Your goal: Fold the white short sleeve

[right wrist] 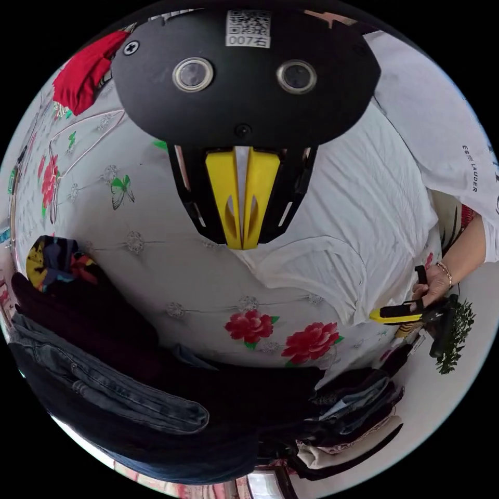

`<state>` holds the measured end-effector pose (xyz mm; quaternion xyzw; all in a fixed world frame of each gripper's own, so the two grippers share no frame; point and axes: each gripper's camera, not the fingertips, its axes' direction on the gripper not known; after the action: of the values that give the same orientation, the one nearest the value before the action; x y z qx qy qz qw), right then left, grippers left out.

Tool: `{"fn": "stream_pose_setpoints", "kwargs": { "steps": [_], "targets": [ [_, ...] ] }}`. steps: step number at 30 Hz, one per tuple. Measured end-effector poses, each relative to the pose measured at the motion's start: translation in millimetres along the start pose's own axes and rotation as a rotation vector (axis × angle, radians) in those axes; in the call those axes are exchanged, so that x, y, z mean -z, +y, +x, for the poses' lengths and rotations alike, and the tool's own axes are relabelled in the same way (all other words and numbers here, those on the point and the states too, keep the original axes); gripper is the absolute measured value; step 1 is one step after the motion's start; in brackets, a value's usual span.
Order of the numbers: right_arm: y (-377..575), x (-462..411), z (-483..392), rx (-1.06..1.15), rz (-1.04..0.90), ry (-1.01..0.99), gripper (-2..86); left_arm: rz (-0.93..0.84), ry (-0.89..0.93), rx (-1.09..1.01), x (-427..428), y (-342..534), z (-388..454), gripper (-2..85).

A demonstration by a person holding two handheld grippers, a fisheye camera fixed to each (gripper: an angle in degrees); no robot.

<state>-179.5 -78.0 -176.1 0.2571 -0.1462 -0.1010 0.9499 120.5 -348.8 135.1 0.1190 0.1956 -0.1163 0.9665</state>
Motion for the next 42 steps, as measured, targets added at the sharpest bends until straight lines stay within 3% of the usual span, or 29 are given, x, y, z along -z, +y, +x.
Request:
{"fn": "stream_pose_setpoints", "kwargs": {
  "steps": [2, 8, 14, 17, 21, 26, 28, 30, 35, 37, 42],
  "targets": [
    [4, 7, 5, -0.013, 0.091, 0.045, -0.2, 0.027, 0.000, 0.018, -1, 4, -10, 0.5],
    [16, 32, 40, -0.167, 0.054, 0.076, -0.3, 0.143, 0.076, 0.128, 24, 31, -48, 5.5],
    [54, 105, 40, -0.215, 0.244, 0.101, -0.3, 0.261, -0.045, 0.427, 106, 148, -109, 5.9],
    [48, 115, 13, -0.105, 0.243, -0.022, -0.2, 0.209, -0.037, 0.577, 116, 214, -136, 6.0],
    [5, 112, -61, 0.209, 0.190, -0.179, 0.1, 0.166, 0.085, 0.729, 101, 264, -161, 7.7],
    [-65, 106, -160, 0.560, 0.111, -0.323, 1.2, 0.152, 0.029, 0.728, 93, 267, -167, 7.2],
    [-95, 95, -202, 0.671, 0.053, -0.363, 1.3, 0.085, -0.130, 0.590, 92, 253, -149, 5.7],
    [-114, 78, -228, 0.717, -0.027, -0.368, 1.3, 0.036, -0.275, 0.464, 88, 243, -130, 3.2],
    [-127, 37, -264, 0.766, -0.202, -0.314, 1.1, 0.080, -0.189, 0.478, 92, 259, -142, -0.7],
    [-119, 46, -264, 0.795, -0.135, -0.266, 0.3, 0.132, -0.111, 0.550, 104, 283, -161, -0.9],
    [-116, 90, -251, 0.833, -0.026, -0.407, -0.2, 0.242, 0.024, 0.595, 129, 326, -187, -0.9]
  ]
}}
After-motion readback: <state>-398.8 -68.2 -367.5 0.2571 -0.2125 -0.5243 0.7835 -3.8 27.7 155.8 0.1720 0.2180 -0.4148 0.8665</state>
